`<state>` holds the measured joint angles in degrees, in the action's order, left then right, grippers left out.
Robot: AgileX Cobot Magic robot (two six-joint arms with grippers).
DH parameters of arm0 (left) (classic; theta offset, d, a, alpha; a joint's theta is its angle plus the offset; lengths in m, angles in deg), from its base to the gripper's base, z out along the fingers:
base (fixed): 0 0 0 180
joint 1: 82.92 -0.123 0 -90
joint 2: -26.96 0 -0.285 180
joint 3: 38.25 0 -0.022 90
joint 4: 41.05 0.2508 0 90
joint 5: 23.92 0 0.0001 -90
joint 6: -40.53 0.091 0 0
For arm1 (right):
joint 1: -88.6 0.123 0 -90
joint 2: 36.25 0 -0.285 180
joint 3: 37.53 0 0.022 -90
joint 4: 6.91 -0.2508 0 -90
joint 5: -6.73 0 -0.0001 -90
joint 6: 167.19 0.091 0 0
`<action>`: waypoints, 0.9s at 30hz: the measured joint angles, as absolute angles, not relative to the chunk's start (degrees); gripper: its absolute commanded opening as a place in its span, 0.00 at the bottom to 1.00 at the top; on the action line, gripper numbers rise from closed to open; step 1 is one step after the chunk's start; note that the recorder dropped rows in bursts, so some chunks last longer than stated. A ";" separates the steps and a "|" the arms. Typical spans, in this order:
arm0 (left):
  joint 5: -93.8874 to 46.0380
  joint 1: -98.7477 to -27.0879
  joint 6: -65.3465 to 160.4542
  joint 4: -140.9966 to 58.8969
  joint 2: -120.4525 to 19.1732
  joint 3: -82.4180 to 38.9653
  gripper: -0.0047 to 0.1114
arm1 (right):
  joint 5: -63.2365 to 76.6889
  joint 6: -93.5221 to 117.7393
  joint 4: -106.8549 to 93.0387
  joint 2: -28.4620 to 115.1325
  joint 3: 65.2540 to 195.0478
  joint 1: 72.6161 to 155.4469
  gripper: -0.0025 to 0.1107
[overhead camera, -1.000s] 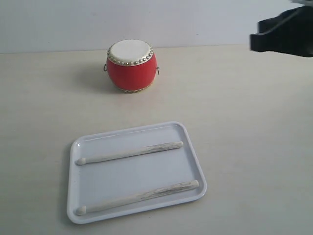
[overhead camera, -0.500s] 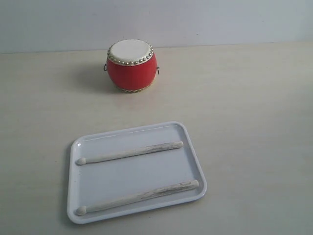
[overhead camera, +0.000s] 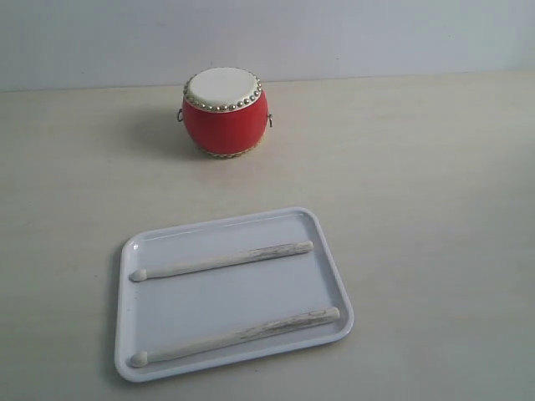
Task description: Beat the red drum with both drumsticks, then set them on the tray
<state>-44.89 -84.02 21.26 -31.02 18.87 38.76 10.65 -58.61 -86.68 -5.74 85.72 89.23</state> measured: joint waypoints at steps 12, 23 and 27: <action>-44.89 -84.02 21.26 -31.02 18.87 38.76 0.04 | 26.96 9.29 -14.34 -16.24 85.58 89.23 0.02; -44.89 -84.02 21.26 -31.02 18.87 38.76 0.04 | 27.61 11.23 -10.34 -28.17 72.29 89.23 0.02; -44.89 -84.02 21.26 -31.02 18.87 38.76 0.04 | 27.61 11.33 -8.99 -28.17 68.58 89.23 0.02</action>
<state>-44.89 -84.02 21.26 -31.02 18.87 38.76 27.61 11.33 -8.99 -28.17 68.58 89.23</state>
